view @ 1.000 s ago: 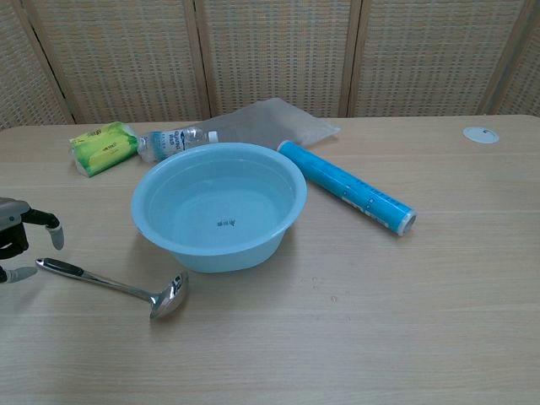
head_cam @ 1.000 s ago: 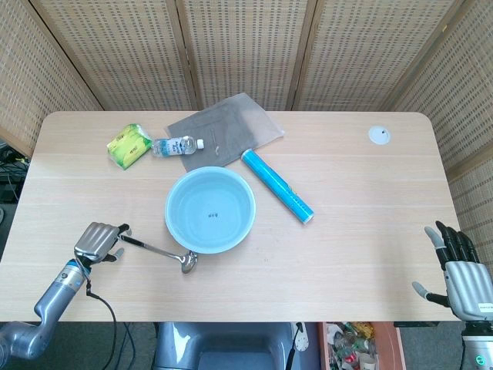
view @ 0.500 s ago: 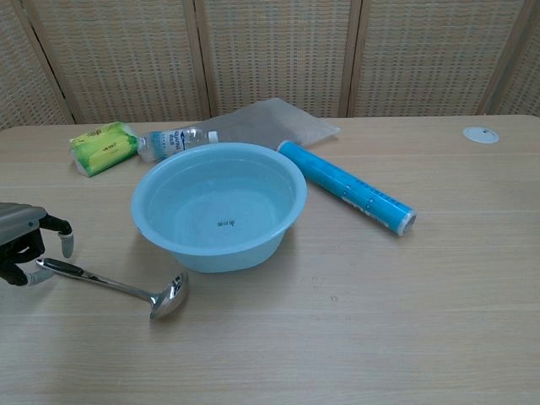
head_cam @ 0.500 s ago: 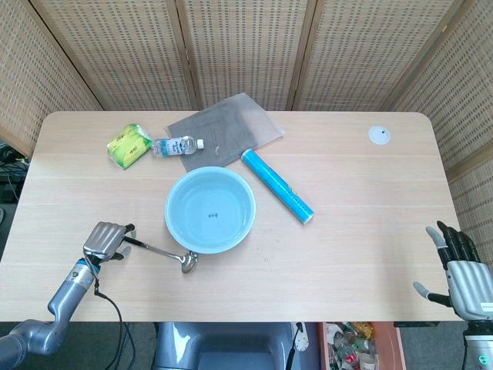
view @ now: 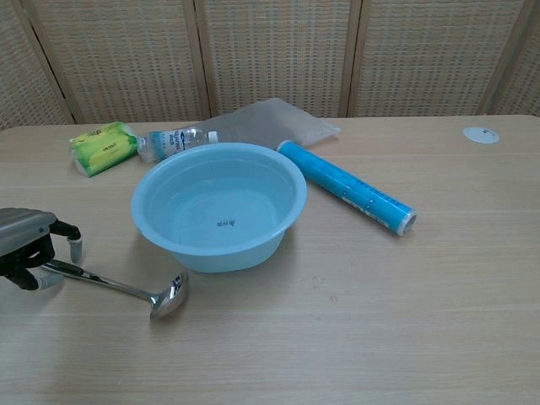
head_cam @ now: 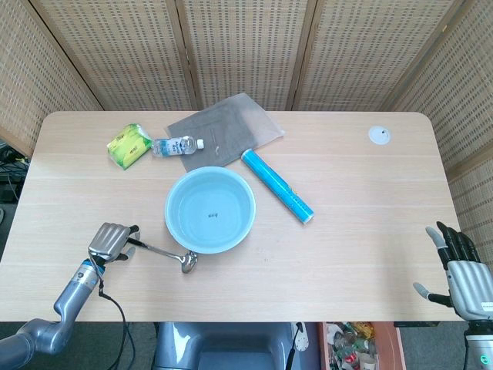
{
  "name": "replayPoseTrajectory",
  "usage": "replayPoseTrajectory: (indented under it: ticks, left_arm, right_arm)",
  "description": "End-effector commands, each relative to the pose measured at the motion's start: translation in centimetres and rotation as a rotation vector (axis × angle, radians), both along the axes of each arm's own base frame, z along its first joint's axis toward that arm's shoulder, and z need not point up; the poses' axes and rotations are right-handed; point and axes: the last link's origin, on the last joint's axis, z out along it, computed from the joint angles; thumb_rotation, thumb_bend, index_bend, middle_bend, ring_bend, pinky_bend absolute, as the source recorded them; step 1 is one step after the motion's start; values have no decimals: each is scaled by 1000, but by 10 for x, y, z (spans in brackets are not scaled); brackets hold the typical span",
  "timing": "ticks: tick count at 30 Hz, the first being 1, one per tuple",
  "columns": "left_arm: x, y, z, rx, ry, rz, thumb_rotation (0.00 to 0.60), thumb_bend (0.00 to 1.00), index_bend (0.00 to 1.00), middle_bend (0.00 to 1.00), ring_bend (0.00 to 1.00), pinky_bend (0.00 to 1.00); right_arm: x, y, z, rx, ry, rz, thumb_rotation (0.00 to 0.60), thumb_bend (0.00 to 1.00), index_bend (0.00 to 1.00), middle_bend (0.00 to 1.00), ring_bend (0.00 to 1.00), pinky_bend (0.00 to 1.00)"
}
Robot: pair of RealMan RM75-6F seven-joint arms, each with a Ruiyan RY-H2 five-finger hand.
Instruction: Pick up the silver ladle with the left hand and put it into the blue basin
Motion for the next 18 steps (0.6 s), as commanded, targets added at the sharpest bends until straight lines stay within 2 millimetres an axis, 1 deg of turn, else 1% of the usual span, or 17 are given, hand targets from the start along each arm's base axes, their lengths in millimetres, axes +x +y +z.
replayPoseTrajectory:
  ticks: [1,13,16,18]
  left_arm:
    - [0,0,-3,0,2,-2,600,370,456,941,908,966]
    - [1,2,-14,-2,-6,3,600,371,479,941,908,966]
    - [1,2,-17,-1,-9,3,600,371,500,941,908,966]
    - [1,2,-19,-1,-11,4,600,371,534,941,908,967]
  right_arm:
    - [0,0,0,-1,-3,3,600,0,0,0,0,0]
    - [-1,-1,0,1,-8,3,600,0,0,0,0,0]
    - [-1,-1,0,1,-9,2,600,0,0,0,0,0]
    - [-1,-1,0,1,-10,2,600,0,0,0,0,0]
